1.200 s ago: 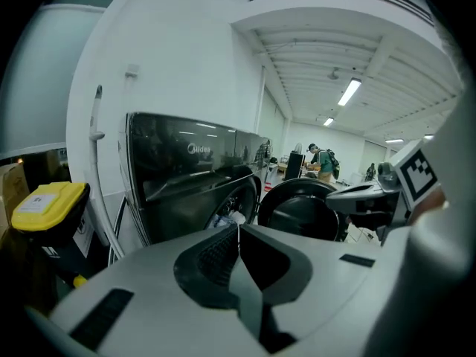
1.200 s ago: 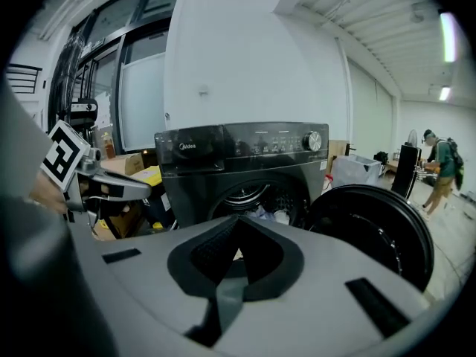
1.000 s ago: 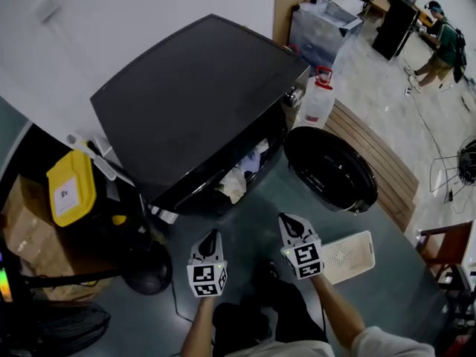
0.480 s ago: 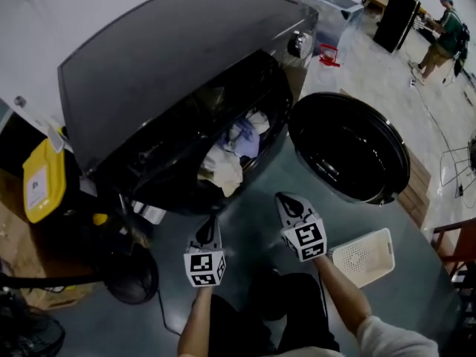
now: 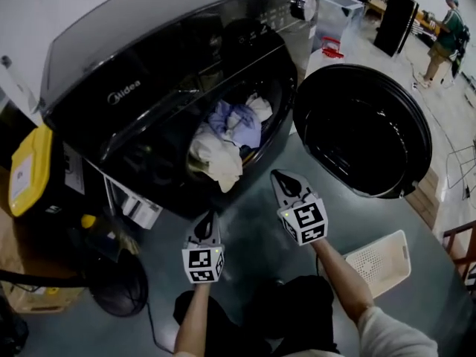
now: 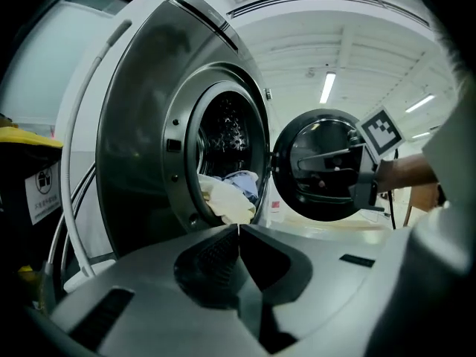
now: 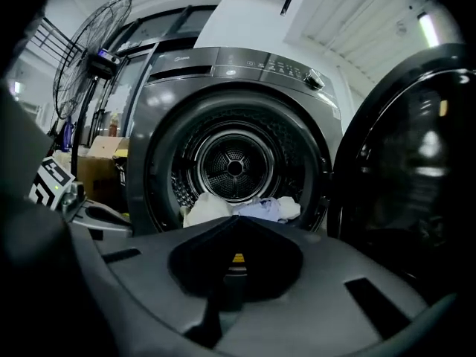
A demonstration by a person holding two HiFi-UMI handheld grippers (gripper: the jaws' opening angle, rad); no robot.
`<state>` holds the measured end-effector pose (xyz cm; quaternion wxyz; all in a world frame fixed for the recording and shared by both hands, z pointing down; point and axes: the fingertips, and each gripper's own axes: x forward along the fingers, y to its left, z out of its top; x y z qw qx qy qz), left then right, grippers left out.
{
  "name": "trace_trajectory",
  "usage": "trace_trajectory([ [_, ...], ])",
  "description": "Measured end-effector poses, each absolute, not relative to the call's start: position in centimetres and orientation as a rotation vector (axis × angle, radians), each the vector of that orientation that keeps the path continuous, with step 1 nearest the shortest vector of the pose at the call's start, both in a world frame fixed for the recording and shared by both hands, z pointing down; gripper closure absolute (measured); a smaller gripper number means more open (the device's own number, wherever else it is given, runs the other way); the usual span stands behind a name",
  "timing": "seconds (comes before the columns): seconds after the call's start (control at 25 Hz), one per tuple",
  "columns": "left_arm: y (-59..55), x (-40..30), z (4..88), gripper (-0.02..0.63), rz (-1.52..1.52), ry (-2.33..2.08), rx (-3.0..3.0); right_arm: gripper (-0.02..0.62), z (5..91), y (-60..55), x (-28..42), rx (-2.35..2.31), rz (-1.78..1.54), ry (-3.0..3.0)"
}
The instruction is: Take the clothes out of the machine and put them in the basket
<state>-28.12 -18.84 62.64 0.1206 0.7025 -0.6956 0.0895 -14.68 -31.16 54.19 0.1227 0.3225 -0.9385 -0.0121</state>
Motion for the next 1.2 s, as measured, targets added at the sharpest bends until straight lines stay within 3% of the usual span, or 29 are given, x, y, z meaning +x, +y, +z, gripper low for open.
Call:
trace_trajectory([
  [0.52,-19.1,-29.2,65.0,0.581,0.241,-2.092,2.050,0.572,55.8,-31.0,-13.8,0.978,-0.101,-2.736],
  [1.2,-18.0,-30.6,64.2,0.581,0.262,-2.118,2.033,0.571,57.3,-33.3,-17.6,0.937,-0.080,-2.738],
])
